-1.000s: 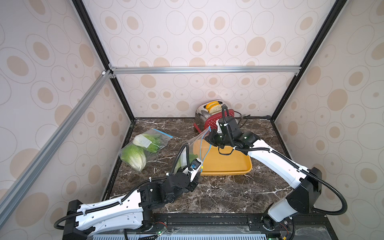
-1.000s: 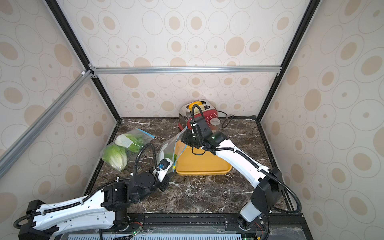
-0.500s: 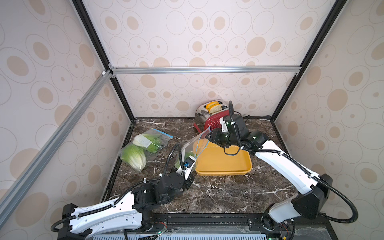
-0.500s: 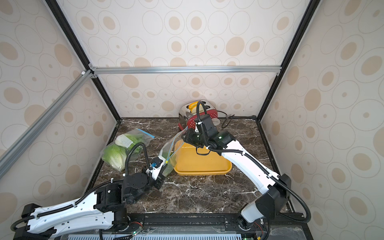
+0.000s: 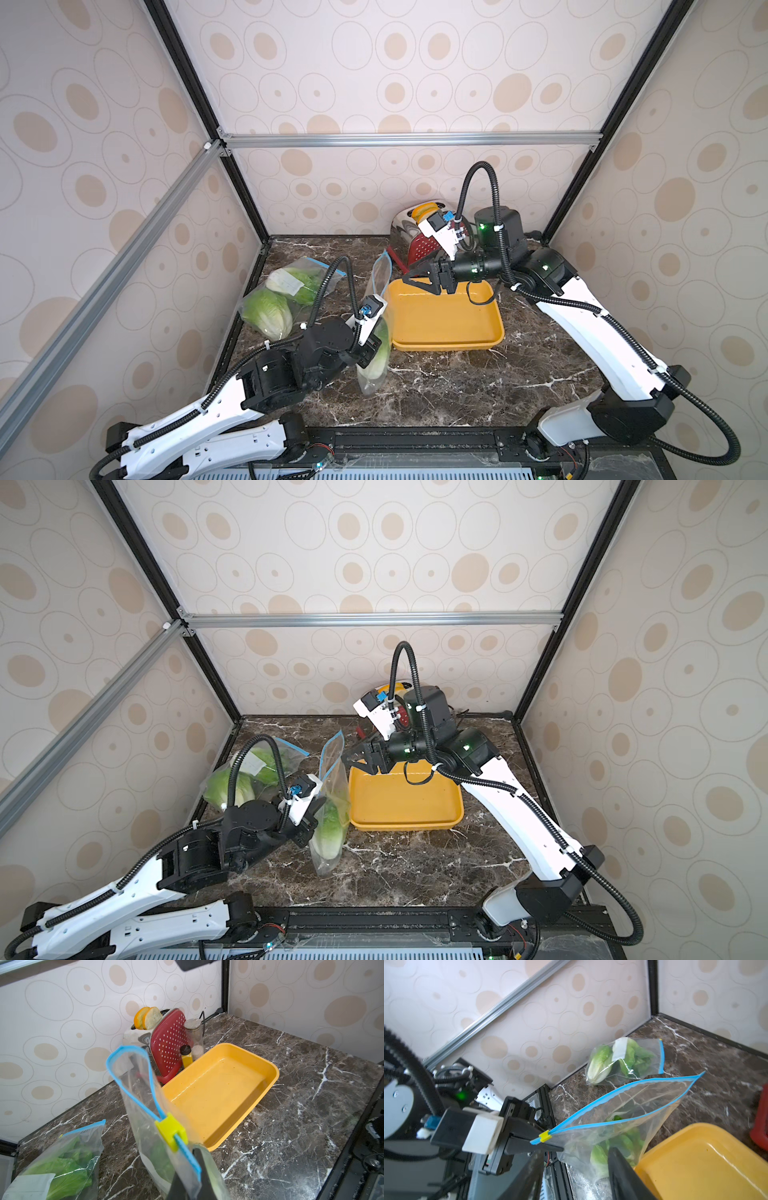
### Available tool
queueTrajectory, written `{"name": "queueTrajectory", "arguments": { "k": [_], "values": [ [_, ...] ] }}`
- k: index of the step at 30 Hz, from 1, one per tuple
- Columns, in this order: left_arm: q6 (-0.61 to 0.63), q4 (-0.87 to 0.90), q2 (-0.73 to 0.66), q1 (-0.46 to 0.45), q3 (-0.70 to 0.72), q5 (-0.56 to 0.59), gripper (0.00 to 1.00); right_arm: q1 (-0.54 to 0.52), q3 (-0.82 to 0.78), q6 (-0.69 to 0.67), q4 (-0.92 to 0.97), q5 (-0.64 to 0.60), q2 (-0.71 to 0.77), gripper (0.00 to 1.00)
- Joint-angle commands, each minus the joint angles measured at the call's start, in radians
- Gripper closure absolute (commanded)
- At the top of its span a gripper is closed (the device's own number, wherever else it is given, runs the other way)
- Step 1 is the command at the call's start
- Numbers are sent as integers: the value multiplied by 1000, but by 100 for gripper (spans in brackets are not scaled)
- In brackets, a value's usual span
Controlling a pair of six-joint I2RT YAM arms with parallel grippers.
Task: Put the chinese cabbages into a zipper bag and zip it
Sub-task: Adjust the zipper food storage bag at the center of the board, then zip the zipper on the zipper food storage bag.
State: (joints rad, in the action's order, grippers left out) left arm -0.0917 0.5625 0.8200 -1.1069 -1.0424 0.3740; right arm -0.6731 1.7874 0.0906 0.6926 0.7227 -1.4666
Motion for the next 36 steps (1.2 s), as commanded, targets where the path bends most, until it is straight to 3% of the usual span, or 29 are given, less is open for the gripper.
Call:
{"name": "queueTrajectory", "arguments": {
  "k": [1, 7, 13, 22, 36],
  "values": [
    [39, 121, -11, 6, -110, -60, 100, -8, 18, -259, 37, 157, -13, 46],
    [26, 186, -24, 6, -216, -196, 100, -7, -7, -390, 44, 126, 46, 45],
    [27, 238, 53, 6, -332, -352, 100, -3, -82, -403, 12, 14, 135, 46],
    [94, 286, 216, 6, -517, -536, 100, 1, -1, -492, 177, 19, 161, 44],
    [173, 298, 277, 9, -574, -538, 100, -1, 26, -564, 330, 218, 187, 35]
  ]
}}
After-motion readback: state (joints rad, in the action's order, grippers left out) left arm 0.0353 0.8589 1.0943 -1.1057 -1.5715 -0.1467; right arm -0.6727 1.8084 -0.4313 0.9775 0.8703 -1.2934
